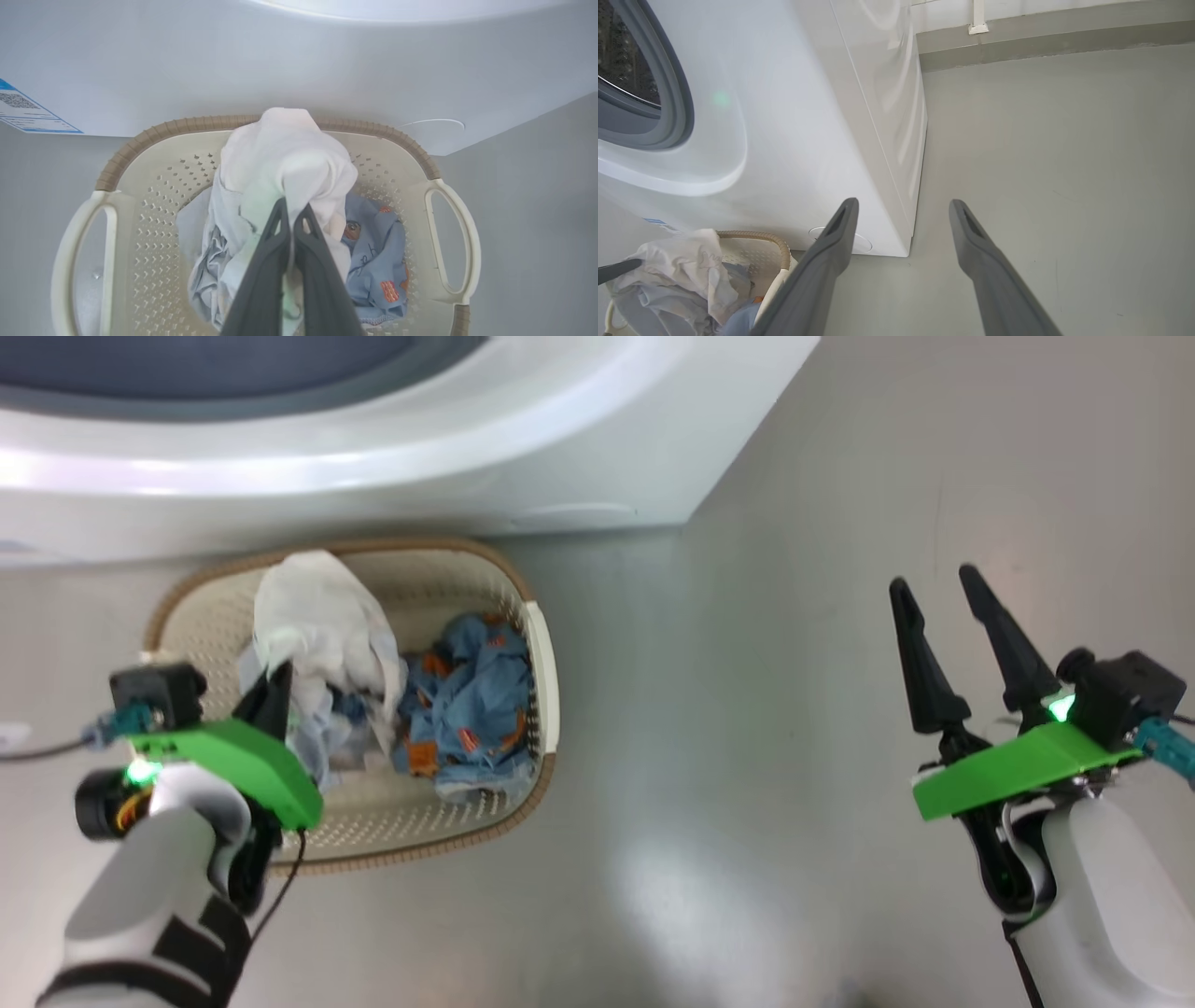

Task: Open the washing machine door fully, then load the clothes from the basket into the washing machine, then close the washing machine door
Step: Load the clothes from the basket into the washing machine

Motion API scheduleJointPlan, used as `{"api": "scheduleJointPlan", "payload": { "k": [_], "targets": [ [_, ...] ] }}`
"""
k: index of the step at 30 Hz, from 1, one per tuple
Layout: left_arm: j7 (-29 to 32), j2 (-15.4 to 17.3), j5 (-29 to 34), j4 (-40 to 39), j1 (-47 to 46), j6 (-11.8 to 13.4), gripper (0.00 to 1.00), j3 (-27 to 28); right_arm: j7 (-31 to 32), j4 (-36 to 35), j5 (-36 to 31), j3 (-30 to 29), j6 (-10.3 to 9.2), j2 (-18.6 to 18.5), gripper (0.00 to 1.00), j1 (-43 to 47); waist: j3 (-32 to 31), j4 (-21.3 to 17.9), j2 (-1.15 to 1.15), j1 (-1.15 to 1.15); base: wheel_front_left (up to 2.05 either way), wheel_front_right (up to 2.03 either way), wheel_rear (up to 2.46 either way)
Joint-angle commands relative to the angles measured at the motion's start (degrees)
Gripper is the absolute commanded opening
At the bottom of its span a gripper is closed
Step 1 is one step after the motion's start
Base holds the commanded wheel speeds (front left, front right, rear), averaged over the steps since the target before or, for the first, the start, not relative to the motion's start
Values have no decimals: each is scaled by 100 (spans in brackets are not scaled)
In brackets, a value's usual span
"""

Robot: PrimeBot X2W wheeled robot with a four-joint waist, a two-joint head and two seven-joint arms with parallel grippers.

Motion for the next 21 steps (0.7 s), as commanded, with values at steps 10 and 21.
{"api": "scheduleJointPlan", "payload": {
  "k": [10, 21],
  "targets": [
    [-76, 179, 969, -1168, 1184, -8, 0, 1262, -28, 54, 87, 57, 9, -73, 100, 740, -1328, 97, 0, 0, 0, 0, 0],
    [-76, -5, 1667, -2294, 2200, -9, 0, 2215, -28, 128, 118, -45, 9, -168, 100, 1189, -2099, 102, 0, 0, 0, 0, 0]
  ]
}}
